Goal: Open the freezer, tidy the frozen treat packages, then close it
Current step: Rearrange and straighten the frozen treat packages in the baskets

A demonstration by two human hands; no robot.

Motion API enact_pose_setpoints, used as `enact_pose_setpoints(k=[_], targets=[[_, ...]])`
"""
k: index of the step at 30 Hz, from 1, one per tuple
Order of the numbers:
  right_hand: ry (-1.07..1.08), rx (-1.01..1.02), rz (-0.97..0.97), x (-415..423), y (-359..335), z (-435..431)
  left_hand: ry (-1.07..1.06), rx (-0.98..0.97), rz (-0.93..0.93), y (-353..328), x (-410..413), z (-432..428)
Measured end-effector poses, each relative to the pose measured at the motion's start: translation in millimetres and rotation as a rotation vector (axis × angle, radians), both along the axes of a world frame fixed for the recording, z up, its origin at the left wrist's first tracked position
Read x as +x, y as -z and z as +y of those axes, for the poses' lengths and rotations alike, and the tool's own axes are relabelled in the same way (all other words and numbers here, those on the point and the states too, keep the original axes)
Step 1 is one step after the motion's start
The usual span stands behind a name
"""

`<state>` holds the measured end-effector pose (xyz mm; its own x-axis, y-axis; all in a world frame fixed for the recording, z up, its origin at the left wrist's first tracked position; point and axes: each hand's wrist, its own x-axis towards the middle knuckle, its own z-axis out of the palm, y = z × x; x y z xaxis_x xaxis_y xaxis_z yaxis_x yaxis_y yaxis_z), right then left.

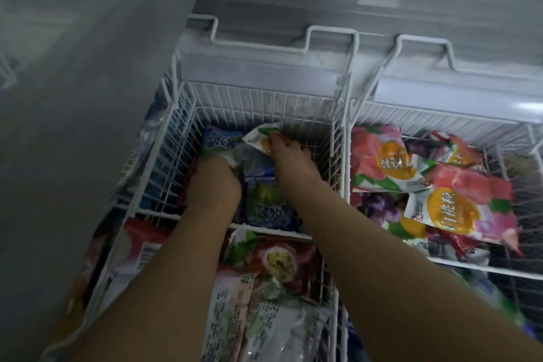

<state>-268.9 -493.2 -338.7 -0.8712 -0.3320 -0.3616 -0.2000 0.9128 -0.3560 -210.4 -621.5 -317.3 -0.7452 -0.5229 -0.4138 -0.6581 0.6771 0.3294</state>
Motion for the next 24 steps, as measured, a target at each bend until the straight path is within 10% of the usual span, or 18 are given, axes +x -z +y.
enact_pose_setpoints(k=[13,20,24], targets=[[0.073,-0.649,0.13,77,-125,74,0.066,0.049,0.596,-98,70,56],[0.166,-0.235,0.401,63,-137,220,0.535,-0.029,0.647,-108,30,151],[0.069,0.224,0.096,66,-87,262,0.962,-0.148,0.242,-69,9,197]])
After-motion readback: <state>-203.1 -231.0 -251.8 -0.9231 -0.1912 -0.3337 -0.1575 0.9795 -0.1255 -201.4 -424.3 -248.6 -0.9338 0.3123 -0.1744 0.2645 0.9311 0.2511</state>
